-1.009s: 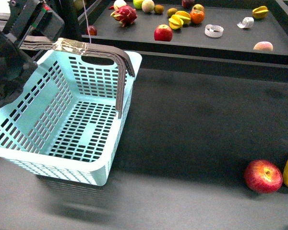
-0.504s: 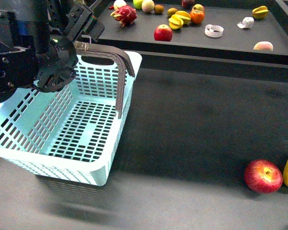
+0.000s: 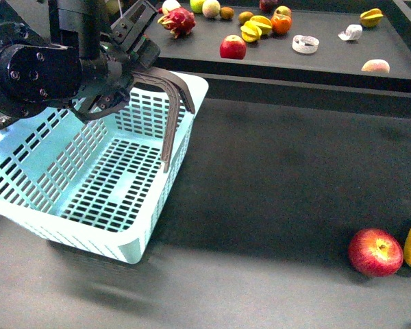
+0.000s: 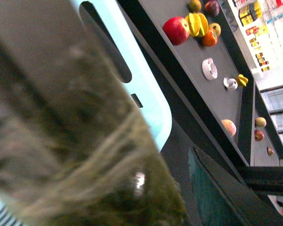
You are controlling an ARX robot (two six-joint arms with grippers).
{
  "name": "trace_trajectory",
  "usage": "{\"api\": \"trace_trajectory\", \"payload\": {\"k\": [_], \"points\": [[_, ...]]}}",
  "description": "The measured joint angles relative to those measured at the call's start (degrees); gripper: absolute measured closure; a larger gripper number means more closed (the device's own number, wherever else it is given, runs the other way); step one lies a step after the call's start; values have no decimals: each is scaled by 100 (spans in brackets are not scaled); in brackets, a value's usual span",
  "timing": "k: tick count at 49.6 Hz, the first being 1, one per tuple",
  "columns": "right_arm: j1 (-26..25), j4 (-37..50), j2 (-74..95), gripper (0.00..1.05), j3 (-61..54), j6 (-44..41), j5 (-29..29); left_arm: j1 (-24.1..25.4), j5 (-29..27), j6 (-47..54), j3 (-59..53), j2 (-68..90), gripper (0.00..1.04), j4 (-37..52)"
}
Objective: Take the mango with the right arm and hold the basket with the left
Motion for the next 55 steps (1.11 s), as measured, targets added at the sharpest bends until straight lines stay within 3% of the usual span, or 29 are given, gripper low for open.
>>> {"api": "trace_trajectory", "payload": {"k": [11,28,38,55], "points": [[0,0,0,8,0,0,0,-199,334,667,-1189,-688,86,352],[0,0,0,8,0,0,0,-282,1515,1443,-3016,-2479,87,837],[0,0,0,8,0,0,0,-688,2291,2094,-3700,-3202,87,1106],[0,0,0,8,0,0,0,-1554,2461,2575,-3880,-3390,87,1443]]}}
